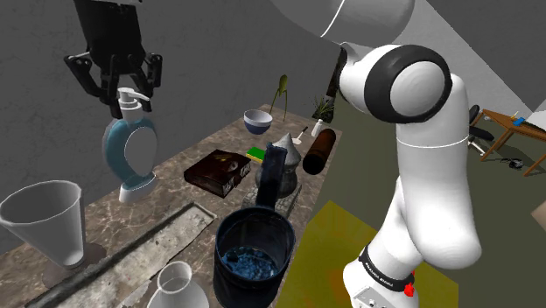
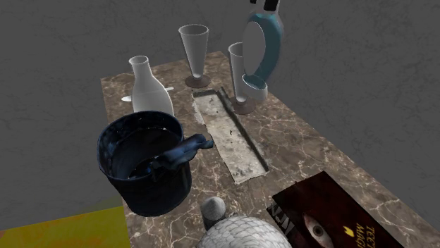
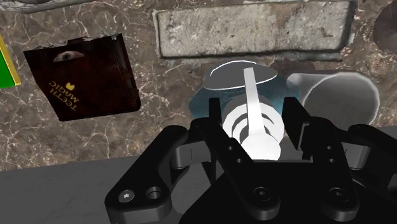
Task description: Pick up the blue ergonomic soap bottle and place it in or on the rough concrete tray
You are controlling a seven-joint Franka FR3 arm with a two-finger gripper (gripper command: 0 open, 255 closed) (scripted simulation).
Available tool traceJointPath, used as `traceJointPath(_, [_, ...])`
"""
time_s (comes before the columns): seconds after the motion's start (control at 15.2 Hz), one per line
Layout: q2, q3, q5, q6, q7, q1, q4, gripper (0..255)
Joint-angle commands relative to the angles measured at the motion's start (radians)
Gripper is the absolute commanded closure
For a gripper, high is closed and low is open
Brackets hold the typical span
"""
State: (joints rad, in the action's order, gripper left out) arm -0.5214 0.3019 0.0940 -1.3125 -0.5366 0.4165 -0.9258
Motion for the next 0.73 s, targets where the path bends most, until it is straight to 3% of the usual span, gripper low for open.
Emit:
traceJointPath(0.0, [0.003, 0.010, 0.000, 0.039, -0.040, 0.034, 0.037, 255])
traceJointPath(0.33, [-0.001, 0.029, 0.003, 0.107, -0.121, 0.105, 0.112, 255])
traceJointPath(0.66, [0.073, 0.032, -0.018, -0.011, -0.115, 0.070, -0.079, 255])
